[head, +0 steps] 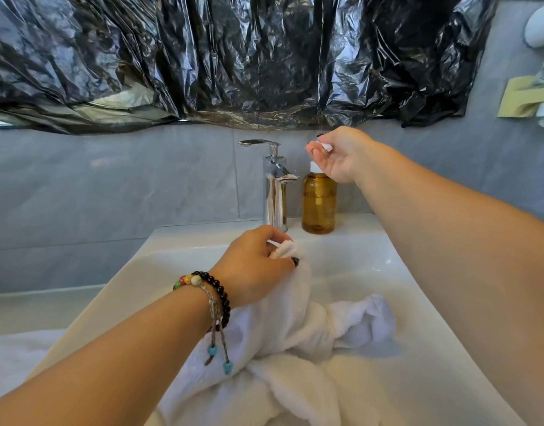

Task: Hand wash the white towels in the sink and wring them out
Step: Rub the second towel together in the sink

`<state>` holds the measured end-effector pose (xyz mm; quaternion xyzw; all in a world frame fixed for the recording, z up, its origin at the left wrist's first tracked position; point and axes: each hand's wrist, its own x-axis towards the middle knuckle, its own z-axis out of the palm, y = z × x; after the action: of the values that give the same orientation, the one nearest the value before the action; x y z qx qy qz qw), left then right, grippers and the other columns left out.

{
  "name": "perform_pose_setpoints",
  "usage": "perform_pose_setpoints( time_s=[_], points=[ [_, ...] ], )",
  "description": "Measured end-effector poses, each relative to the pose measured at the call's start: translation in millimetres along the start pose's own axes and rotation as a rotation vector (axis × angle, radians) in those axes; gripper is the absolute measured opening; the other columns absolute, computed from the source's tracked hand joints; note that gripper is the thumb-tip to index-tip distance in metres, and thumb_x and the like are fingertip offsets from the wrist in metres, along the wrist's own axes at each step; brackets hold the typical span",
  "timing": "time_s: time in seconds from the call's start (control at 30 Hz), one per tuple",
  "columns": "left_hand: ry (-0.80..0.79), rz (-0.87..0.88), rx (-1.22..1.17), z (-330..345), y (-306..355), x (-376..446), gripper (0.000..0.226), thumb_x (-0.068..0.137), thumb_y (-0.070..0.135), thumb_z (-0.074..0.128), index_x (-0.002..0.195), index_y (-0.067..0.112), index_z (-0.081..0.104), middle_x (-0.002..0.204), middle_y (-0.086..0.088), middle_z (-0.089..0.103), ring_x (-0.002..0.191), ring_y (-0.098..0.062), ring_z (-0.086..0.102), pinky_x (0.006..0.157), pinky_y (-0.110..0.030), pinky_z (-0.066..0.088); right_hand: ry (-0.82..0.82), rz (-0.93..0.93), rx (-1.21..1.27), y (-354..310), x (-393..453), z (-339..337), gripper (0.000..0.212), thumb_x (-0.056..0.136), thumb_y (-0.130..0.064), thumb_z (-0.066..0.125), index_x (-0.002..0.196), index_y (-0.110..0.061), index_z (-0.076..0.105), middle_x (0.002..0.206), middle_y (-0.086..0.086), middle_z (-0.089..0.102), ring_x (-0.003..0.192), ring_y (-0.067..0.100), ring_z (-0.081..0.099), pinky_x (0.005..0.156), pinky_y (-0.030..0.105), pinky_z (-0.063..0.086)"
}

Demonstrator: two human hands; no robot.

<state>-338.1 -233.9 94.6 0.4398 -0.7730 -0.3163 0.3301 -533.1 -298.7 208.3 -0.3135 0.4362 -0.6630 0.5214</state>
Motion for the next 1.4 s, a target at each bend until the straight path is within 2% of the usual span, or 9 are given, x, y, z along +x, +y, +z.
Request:
perform_pose_setpoints(
  time_s=[0.2,0.37,0.6,0.7,0.8,0.93,1.07,1.27,1.4],
  points=[
    [0.241,-0.049,0.091,-22,4,1,0.022,0.093,0.020,0.061,0.115,0.024,0.058,0.093,0.000,0.065,0.075,-0.006,0.056,0.056,-0.018,0.039,0.043,-0.008,-0.071,1,-8,3,0.017,0.099,-0.010,0.050,0.087,-0.001,0.056,0.083,0.008,0.068,0.070,0.015,0.069,0.058,0.018,0.056],
    [0.211,-0.042,0.765,-33,12,-14,0.028,0.096,0.030,0.055,0.119,0.016,0.051,0.113,-0.005,0.060,0.096,-0.024,0.057,0.073,-0.032,0.044,0.090,-0.006,-0.094,3,-9,5,0.018,0.099,-0.013,0.051,0.086,-0.002,0.057,0.085,0.007,0.068,0.074,0.014,0.069,0.066,0.018,0.056],
    [0.239,0.186,0.731,-15,24,-31,0.020,0.093,0.026,0.060,0.110,0.017,0.057,0.112,-0.003,0.047,0.098,-0.023,0.053,0.080,-0.032,0.051,0.112,0.001,-0.134,6,-16,10,0.015,0.099,-0.015,0.051,0.101,-0.003,0.059,0.088,0.008,0.068,0.073,0.014,0.068,0.063,0.017,0.055],
    [-0.013,0.186,0.708,-11,26,-36,0.027,0.091,0.045,0.062,0.101,0.020,0.062,0.101,0.002,0.056,0.092,-0.020,0.057,0.073,-0.028,0.047,0.095,0.003,-0.151,6,-18,11,0.024,0.100,-0.014,0.050,0.115,0.003,0.058,0.084,0.009,0.066,0.070,0.014,0.066,0.061,0.017,0.054],
    [-0.379,-0.015,0.814,-3,27,-37,0.055,0.082,0.064,0.065,0.110,0.017,0.063,0.107,0.000,0.062,0.094,-0.019,0.060,0.080,-0.031,0.053,0.110,0.004,-0.124,0,-24,10,0.040,0.099,-0.025,0.050,0.123,0.006,0.052,0.092,0.017,0.065,0.073,0.024,0.067,0.050,0.025,0.057],
    [-0.374,-0.031,0.933,2,15,-28,0.074,0.075,0.061,0.074,0.129,0.015,0.049,0.120,-0.003,0.052,0.105,-0.023,0.054,0.087,-0.035,0.051,0.077,0.098,-0.004,-1,-51,-7,0.063,0.095,-0.040,0.053,0.126,0.014,0.042,0.115,0.033,0.060,0.084,0.043,0.067,0.046,0.040,0.057],
    [-0.282,-0.040,1.066,12,-2,-17,0.087,0.079,0.060,0.071,0.140,0.010,0.035,0.137,-0.009,0.041,0.129,-0.029,0.041,0.103,-0.042,0.042,-0.034,0.175,0.003,22,-92,-34,0.053,0.100,-0.030,0.043,0.123,0.018,0.044,0.104,0.035,0.062,0.073,0.044,0.070,0.054,0.039,0.060],
    [-0.257,-0.004,0.818,0,-6,-1,0.036,0.094,0.042,0.061,0.113,0.012,0.065,0.115,-0.005,0.064,0.106,-0.022,0.059,0.088,-0.028,0.047,-0.003,0.151,-0.049,76,-117,-35,0.029,0.098,-0.007,0.040,0.114,0.013,0.052,0.094,0.025,0.066,0.081,0.034,0.068,0.061,0.033,0.060],
    [-0.007,0.002,0.243,-38,-9,-2,0.036,0.096,0.035,0.061,0.063,0.020,0.062,0.063,0.004,0.050,0.063,-0.013,0.044,0.056,-0.021,0.033,0.043,-0.002,-0.025,89,-111,-17,0.016,0.092,0.001,0.046,0.102,0.008,0.056,0.086,0.021,0.068,0.076,0.028,0.069,0.065,0.030,0.057]
  ],
)
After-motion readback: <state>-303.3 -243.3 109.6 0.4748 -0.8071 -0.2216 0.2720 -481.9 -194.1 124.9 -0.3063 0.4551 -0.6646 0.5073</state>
